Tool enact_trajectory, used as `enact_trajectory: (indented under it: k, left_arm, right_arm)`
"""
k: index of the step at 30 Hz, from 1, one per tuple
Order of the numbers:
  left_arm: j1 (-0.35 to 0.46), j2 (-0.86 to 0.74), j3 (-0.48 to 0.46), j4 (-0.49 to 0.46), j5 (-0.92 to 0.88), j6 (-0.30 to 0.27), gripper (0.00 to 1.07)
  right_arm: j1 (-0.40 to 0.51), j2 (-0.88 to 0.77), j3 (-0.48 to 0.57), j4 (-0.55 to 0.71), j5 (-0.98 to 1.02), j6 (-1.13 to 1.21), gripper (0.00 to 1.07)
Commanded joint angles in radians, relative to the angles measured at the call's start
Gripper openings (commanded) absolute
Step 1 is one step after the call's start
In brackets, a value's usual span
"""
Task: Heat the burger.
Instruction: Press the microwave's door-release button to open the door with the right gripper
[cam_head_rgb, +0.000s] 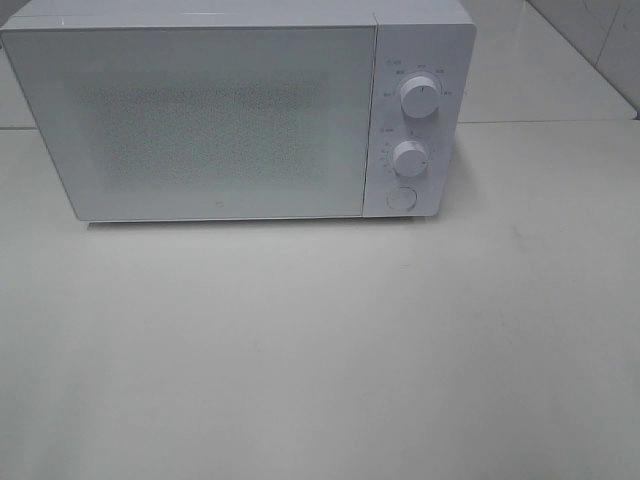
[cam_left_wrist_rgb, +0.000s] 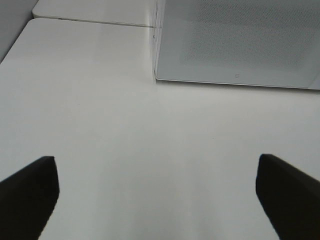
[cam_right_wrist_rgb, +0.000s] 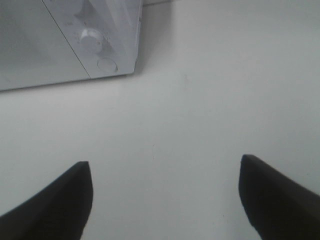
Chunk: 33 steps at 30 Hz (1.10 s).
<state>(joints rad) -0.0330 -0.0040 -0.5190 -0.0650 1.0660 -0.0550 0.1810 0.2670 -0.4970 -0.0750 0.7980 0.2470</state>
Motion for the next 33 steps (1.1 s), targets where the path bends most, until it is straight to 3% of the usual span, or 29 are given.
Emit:
enact_trajectory:
  k: [1,10,14,33]
  left_arm:
    - [0.002,-0.019,0.003,-0.008,-0.002,-0.005,1.00]
    - [0.002,-0.019,0.003,-0.008,-0.002,-0.005,1.00]
    - [0.002,-0.015,0.003,-0.009,-0.002,-0.005,1.00]
    - [0.002,-0.006,0.003,-0.009,-0.002,-0.004,1.00]
  right_arm:
    - [-0.017,-0.046,-0.006,0.015,0.011,-0.028,0.76]
    - [-0.096,-0.300,-0.013,0.032,0.052,-0.049,0.76]
    - [-0.096,-0.298,0.004,0.037,0.172,-0.049,0.76]
    - [-0.096,-0.298,0.009,0.059,0.162,-0.071,0.76]
